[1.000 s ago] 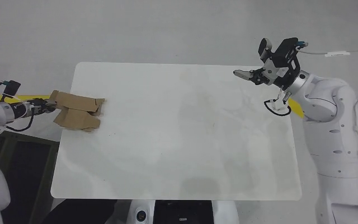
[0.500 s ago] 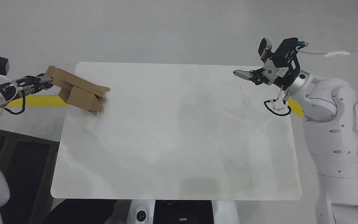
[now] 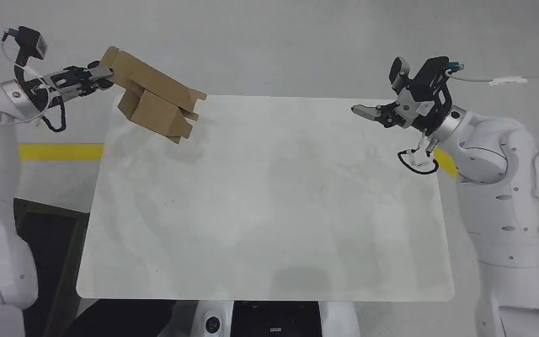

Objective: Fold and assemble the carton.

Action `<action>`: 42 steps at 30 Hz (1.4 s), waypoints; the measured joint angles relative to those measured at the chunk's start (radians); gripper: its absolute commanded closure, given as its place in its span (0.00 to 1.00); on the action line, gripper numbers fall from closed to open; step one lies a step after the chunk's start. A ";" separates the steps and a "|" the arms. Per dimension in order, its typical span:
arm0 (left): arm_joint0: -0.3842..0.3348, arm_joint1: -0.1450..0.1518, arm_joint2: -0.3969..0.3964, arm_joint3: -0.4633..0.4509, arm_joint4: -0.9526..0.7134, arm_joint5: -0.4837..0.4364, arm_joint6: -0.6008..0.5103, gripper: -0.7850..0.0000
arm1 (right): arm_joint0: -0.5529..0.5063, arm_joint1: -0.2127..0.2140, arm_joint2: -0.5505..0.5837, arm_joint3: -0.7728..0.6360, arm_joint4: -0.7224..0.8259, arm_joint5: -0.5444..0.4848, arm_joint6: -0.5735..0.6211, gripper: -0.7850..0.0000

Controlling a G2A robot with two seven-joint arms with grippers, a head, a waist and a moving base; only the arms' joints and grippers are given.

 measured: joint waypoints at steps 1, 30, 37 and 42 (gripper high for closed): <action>0.003 -0.007 0.015 -0.023 -0.005 0.000 0.008 1.00 | 0.000 0.000 0.000 0.000 0.000 0.000 0.000 0.00; 0.132 -0.098 0.289 -0.455 -0.115 -0.142 0.125 1.00 | -0.028 -0.003 -0.031 0.006 0.102 0.016 0.028 0.00; 0.164 -0.090 0.291 -0.518 -0.105 -0.171 0.134 1.00 | 0.050 -0.011 -0.161 0.112 0.520 -0.003 0.269 0.00; 0.185 -0.079 0.303 -0.571 -0.120 -0.177 0.140 1.00 | 0.126 -0.023 -0.286 0.181 0.833 -0.001 0.476 0.00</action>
